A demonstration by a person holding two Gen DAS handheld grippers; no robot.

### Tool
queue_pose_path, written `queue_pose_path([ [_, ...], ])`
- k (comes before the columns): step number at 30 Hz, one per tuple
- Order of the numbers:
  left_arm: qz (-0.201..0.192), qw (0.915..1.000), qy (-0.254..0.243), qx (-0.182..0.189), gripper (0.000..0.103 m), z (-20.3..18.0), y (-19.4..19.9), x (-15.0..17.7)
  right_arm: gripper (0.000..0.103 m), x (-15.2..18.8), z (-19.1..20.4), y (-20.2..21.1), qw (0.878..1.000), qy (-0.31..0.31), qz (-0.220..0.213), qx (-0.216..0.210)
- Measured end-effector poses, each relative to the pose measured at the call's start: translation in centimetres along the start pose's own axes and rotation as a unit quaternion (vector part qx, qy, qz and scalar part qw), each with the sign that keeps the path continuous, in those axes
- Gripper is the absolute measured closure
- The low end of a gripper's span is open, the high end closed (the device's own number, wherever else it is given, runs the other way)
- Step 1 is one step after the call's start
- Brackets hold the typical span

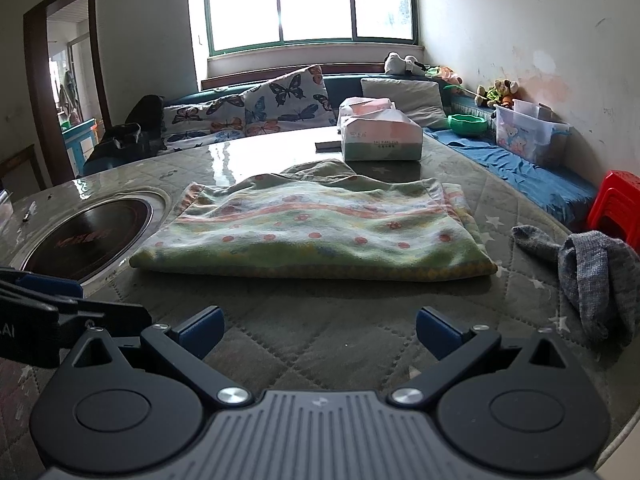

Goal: Fold clothes

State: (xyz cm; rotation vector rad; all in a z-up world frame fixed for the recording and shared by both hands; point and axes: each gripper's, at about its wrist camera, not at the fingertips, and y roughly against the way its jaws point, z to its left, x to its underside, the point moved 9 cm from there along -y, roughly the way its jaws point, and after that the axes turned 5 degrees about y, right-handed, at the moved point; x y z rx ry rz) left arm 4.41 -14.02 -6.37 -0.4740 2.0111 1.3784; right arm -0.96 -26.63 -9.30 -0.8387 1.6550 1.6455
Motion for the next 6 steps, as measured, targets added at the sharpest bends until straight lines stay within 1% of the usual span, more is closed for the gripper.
queue_pose_path([
  [6,-0.008,1.0000,0.000,0.000,0.000,0.08,-0.12,-0.53,0.000,-0.06,0.04,-0.34,1.000,-0.001,0.002,-0.001],
])
